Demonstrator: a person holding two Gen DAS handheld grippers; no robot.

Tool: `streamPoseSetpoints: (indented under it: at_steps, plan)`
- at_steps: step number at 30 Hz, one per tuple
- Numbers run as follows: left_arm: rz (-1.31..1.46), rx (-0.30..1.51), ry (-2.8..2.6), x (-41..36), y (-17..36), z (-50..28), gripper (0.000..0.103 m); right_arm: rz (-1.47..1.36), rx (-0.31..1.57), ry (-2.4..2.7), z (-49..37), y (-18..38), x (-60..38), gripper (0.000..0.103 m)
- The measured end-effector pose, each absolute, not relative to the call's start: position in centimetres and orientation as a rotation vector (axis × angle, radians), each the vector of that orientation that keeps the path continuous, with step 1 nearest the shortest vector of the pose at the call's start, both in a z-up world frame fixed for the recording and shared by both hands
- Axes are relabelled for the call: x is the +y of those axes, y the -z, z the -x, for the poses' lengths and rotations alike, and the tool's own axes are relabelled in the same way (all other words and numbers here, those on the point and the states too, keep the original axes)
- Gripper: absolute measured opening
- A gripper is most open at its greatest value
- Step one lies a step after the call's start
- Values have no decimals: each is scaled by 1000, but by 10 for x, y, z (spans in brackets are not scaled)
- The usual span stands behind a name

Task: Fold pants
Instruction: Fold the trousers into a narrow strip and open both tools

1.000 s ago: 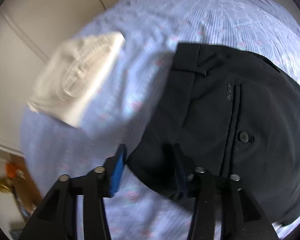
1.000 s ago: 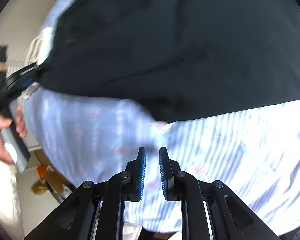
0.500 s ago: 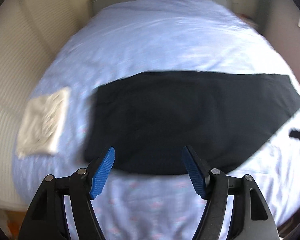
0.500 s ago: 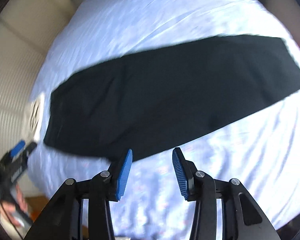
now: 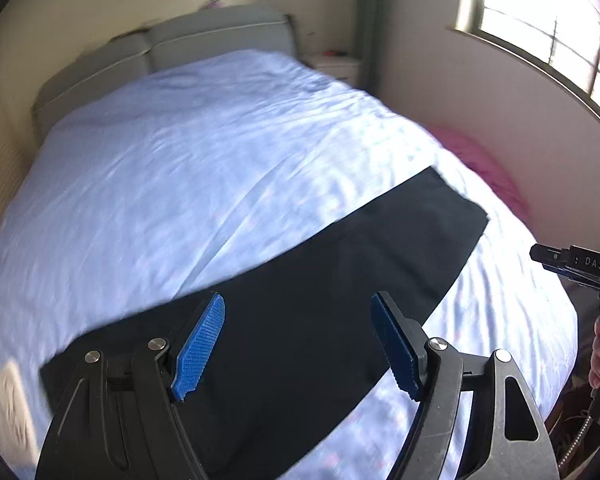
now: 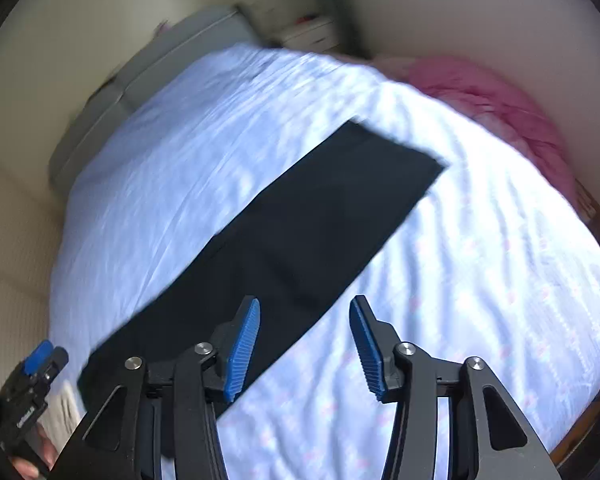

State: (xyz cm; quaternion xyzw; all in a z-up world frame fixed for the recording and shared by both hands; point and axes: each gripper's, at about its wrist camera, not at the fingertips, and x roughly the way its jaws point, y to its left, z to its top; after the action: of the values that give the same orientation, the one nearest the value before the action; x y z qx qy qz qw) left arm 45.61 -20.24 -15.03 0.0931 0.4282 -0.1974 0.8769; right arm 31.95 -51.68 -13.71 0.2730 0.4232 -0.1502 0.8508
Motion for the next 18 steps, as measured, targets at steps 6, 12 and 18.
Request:
streamPoseSetpoints:
  at_steps: [6,12,18]
  plan:
    - [-257,879,494,-290,174,-502,75,-605,811,387,-351,169,-593,51]
    - [-268,914,561,-375,199,-545,75,-665,837,373,-405,218,-652,51]
    - [-291,943,598,-425,217,-554,75,-725,867,377,-436,259,-695,50]
